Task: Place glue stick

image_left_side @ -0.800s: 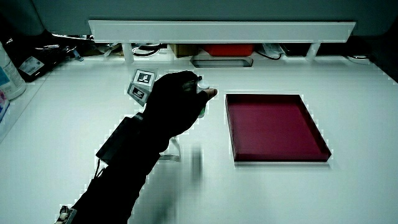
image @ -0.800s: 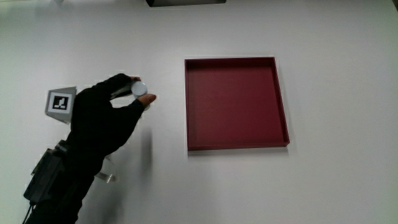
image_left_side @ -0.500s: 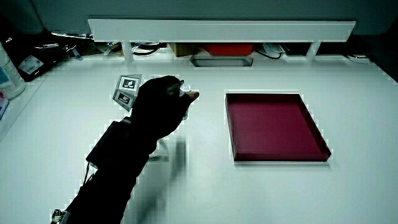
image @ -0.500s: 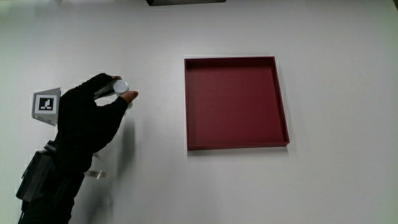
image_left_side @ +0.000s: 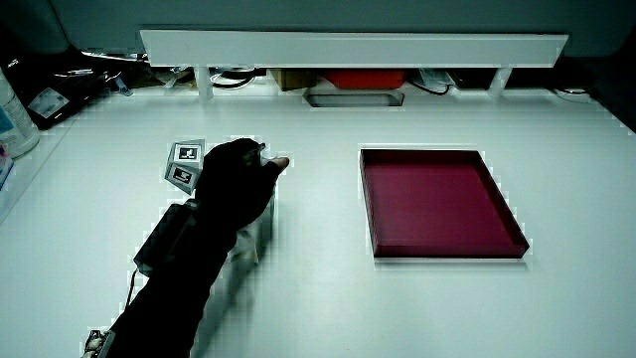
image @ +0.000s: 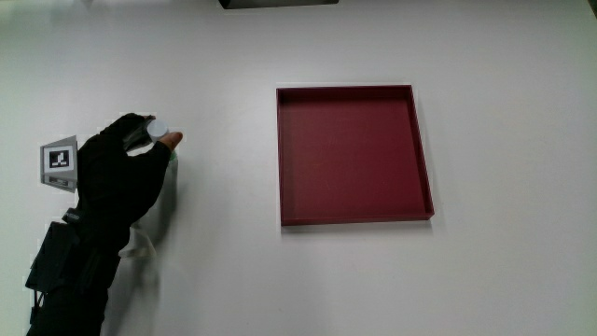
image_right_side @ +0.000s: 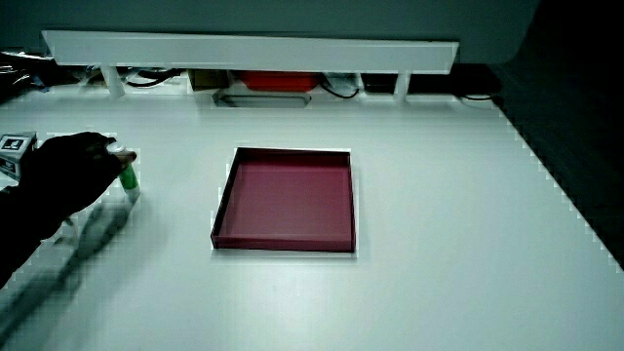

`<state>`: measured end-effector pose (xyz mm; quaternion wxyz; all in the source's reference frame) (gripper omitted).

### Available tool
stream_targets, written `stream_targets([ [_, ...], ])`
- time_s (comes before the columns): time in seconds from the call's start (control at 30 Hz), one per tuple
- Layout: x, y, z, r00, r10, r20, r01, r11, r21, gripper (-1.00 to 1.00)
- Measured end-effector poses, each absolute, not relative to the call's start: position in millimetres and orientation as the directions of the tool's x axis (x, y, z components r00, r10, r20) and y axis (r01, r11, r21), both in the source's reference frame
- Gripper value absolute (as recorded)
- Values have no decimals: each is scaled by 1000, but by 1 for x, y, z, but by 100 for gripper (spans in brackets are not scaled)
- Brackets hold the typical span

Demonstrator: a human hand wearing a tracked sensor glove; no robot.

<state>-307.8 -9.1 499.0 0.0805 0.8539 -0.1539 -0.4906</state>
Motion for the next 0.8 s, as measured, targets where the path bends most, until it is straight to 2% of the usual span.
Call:
stream_targets([
  [0.17,-314,-6,506,431,-371,-822,-213,-927,307,0],
  [0.3,-314,-7,509,456,-350,-818,-196,-936,292,0],
  [0.47,-315,-4,511,404,-377,-834,-206,-925,318,0],
  [0.8,-317,-5,514,407,-365,-838,-203,-930,306,-38],
])
